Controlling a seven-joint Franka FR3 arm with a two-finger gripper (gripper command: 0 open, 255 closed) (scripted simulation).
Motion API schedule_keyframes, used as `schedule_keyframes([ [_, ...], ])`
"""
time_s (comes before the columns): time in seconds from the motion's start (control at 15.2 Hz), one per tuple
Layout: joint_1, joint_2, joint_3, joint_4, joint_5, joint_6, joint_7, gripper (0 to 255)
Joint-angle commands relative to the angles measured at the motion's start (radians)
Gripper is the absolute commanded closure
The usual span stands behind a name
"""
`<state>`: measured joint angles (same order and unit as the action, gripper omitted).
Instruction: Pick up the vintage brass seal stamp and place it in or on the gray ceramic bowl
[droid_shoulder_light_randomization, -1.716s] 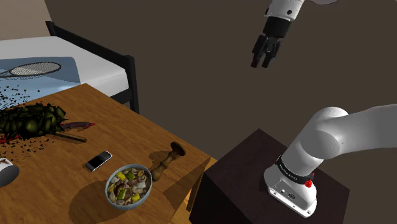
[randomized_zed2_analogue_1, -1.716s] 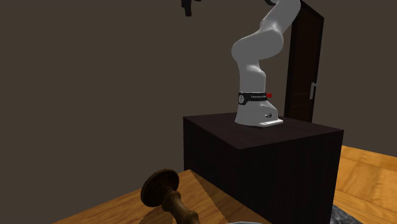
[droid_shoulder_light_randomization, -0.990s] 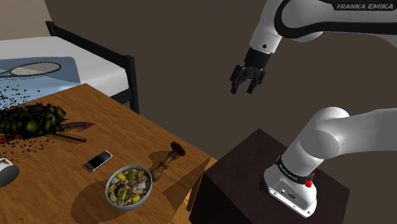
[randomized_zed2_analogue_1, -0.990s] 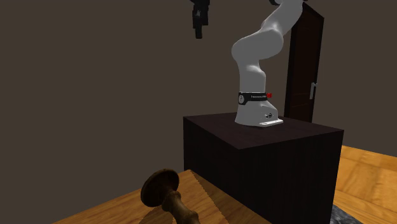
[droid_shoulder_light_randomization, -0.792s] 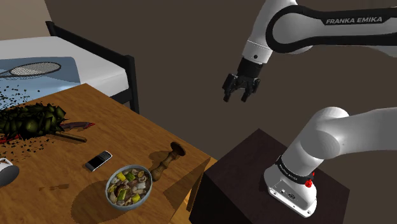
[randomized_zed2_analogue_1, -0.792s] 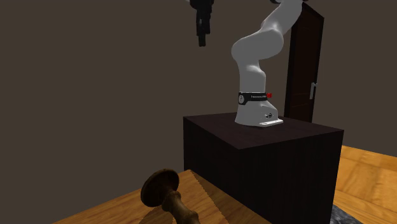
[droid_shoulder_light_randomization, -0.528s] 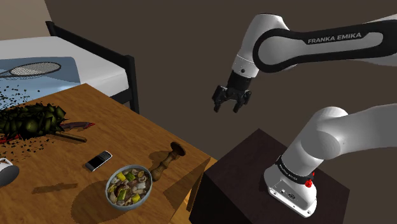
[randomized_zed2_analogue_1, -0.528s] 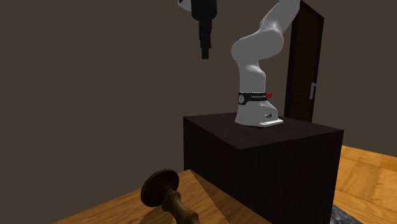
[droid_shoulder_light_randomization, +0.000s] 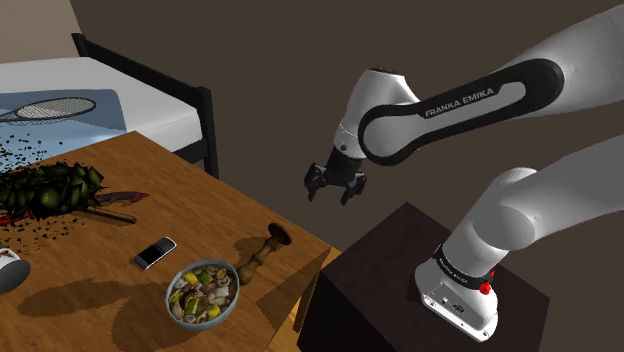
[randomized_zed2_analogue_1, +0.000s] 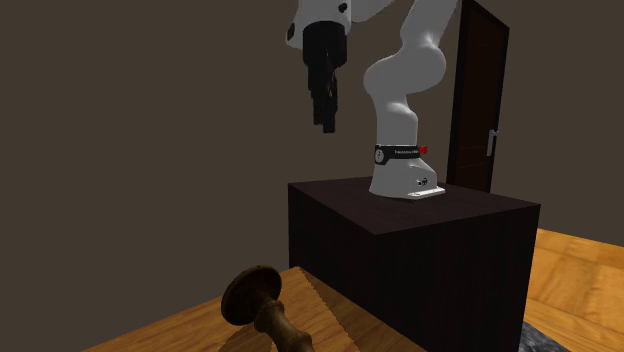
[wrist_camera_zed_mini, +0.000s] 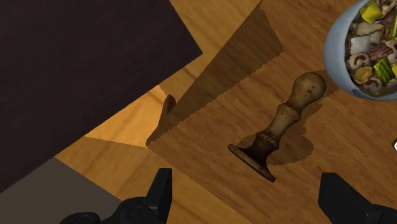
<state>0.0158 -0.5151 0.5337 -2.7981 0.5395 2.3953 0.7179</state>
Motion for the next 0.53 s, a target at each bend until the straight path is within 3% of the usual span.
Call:
schedule_keyframes([
  [0.0, -0.016, 0.101, 0.070, 0.008, 0.014, 0.112, 0.078, 0],
  [0.13, -0.052, 0.207, 0.136, 0.029, -0.006, 0.213, 0.162, 0],
  [0.26, -0.106, 0.322, 0.207, 0.054, -0.071, 0.313, 0.273, 0],
  [0.4, -0.183, 0.448, 0.278, 0.082, -0.227, 0.411, 0.447, 0],
  [0.46, -0.219, 0.519, 0.296, 0.097, -0.367, 0.455, 0.578, 0],
])
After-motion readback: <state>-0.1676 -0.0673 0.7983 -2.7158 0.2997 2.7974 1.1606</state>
